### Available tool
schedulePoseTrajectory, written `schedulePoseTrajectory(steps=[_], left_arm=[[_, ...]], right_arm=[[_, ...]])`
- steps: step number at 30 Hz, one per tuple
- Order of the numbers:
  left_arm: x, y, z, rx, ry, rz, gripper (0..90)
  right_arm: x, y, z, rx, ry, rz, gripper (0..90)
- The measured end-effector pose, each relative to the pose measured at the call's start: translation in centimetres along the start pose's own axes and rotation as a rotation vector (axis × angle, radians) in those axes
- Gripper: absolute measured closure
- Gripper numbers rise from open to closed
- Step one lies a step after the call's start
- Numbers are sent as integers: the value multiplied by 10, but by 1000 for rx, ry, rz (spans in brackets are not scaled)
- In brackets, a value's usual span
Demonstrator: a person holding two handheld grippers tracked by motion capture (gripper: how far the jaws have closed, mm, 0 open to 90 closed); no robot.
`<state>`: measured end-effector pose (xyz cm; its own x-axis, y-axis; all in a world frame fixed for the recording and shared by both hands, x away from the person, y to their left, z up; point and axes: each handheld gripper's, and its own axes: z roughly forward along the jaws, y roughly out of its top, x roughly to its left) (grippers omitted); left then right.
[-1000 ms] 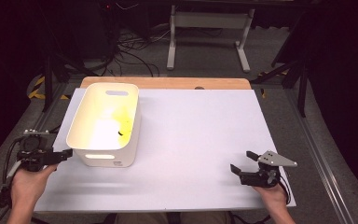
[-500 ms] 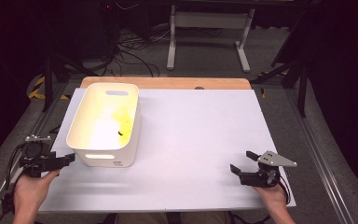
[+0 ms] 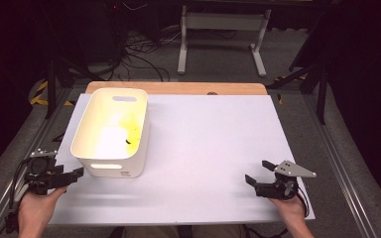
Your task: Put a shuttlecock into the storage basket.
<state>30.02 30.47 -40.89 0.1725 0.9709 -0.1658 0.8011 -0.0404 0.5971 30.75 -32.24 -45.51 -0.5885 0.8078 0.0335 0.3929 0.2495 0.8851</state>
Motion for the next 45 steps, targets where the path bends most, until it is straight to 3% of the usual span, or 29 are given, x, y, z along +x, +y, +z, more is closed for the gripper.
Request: schedulePoseTrajectory(steps=[12, 39, 45], left_arm=[[-1, -8, -2, -17, -14, -5, 287], [-19, -20, 0, -73, -58, 24, 275], [-21, -25, 2, -98, -85, 4, 275]], right_arm=[[0, 0, 0, 1, -1, 0, 134], [3, 1, 0, 1, 2, -8, 133], [6, 3, -1, -5, 8, -12, 133]])
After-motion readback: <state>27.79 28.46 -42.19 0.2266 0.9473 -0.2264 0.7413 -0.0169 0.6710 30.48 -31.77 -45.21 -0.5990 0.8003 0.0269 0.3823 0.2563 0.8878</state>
